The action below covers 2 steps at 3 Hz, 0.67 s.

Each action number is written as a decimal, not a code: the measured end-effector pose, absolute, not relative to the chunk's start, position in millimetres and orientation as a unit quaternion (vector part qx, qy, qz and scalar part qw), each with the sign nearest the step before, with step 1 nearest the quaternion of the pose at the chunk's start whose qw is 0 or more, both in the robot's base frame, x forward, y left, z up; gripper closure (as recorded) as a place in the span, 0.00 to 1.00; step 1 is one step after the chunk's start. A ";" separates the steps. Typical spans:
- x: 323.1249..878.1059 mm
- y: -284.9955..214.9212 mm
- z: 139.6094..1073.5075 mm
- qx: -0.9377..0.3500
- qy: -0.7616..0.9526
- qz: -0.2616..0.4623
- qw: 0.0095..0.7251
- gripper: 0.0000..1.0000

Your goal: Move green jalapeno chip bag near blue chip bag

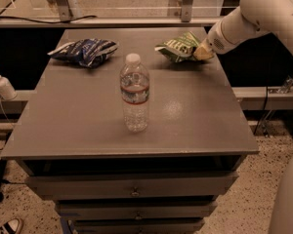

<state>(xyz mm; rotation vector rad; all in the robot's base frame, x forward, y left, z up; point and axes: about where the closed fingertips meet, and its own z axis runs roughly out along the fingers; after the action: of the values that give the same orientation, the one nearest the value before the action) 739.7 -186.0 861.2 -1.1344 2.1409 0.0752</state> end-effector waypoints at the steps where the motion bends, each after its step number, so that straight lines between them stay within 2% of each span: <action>1: 745.6 -150.5 885.5 -0.448 0.809 0.054 0.376 1.00; 2: 737.0 -106.0 903.2 -0.469 0.784 0.094 0.396 1.00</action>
Offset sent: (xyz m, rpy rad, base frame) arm -0.0196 0.1356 0.0680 0.2188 -0.0721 0.2425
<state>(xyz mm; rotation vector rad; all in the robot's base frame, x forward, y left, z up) 737.0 -106.0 903.2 -1.1887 1.9879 0.2377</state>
